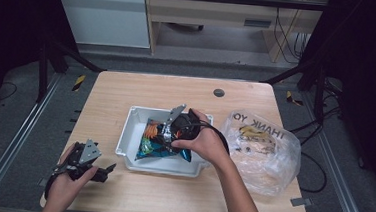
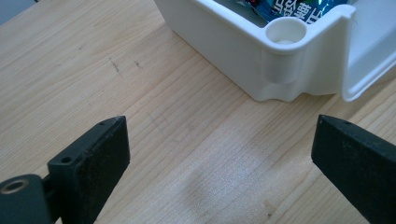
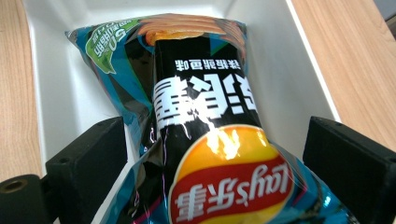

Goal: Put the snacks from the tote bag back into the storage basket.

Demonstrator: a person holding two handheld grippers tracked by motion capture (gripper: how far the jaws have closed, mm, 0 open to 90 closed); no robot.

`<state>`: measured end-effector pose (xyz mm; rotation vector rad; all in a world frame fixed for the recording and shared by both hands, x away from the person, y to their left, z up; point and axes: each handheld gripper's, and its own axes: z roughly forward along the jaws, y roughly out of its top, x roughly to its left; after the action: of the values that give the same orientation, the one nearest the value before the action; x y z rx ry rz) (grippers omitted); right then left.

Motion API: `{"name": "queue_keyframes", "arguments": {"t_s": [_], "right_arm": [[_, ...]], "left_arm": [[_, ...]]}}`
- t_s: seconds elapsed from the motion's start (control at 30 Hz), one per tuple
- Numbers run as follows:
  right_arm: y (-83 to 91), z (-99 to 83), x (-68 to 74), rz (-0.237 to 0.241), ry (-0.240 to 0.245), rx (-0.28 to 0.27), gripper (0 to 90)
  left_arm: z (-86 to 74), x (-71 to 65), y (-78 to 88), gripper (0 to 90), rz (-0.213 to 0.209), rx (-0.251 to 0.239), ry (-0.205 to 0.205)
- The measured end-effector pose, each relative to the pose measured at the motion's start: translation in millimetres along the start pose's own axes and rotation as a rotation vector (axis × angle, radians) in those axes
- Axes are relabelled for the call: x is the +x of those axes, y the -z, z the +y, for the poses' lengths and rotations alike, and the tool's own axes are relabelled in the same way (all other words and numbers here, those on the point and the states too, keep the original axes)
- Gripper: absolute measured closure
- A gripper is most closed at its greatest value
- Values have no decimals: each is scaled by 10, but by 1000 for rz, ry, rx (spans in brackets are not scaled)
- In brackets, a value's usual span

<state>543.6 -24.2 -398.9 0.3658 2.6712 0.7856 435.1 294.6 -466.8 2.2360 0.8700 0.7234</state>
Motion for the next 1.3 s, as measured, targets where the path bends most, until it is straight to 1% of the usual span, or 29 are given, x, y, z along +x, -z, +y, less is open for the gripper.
{"name": "queue_keyframes", "arguments": {"t_s": [0.1, 0.13, 0.17, 0.27, 0.43, 0.47, 0.53, 0.6, 0.63, 0.7, 0.8, 0.87, 0.97, 1.03, 1.07, 1.13, 1.17, 1.23, 1.3], "right_arm": [[57, -5, -10, -6, -1, -13, 67], [76, -4, -8, -7, -8, -20, 68], [98, -3, -7, -7, -11, -28, 68], [150, 3, 7, -15, -19, -34, 69], [258, 19, 29, -26, -36, -70, 72], [286, 20, 22, -30, -30, -81, 73], [329, 22, 21, -41, -38, -88, 74], [383, 20, 8, -57, -50, -108, 76], [410, 17, 0, -66, -60, -117, 77], [458, 12, -16, -76, -77, -130, 76], [540, 3, -34, -90, -100, -155, 74], [577, 2, -36, -92, -107, -161, 70], [626, -5, -35, -100, -106, -172, 69], [652, -9, -28, -107, -121, -181, 67], [664, -11, -26, -113, -126, -188, 67], [696, -18, -18, -130, -137, -191, 67], [712, -21, -11, -143, -149, -196, 67], [748, -35, 0, -159, -175, -208, 64], [787, -54, 11, -185, -202, -221, 66]], "left_arm": [[-3, 2, 2, 39, -1, 0, 3], [-6, 2, 3, 40, -3, -3, 8], [-7, 8, 7, 39, -1, -2, 5], [-8, 24, 19, 40, 1, -8, 12], [-20, 37, 24, 40, 0, -13, 27], [-19, 38, 23, 40, 0, -15, 28], [-18, 42, 23, 40, -1, -15, 27], [-21, 45, 24, 40, -1, -10, 25], [-23, 41, 21, 40, 0, -18, 31], [-26, 47, 39, 40, 2, -13, 26], [-30, 56, 45, 40, 7, -22, 37], [-29, 62, 45, 40, 9, -25, 42], [-27, 64, 45, 40, 8, -22, 38], [-22, 54, 40, 40, 8, -32, 42], [-16, 56, 46, 40, 8, -26, 32], [-7, 54, 44, 40, 7, -30, 26], [-5, 48, 38, 40, 6, -33, 31], [-2, 41, 40, 40, 5, -33, 29], [-8, 37, 48, 40, 6, -33, 28]]}}
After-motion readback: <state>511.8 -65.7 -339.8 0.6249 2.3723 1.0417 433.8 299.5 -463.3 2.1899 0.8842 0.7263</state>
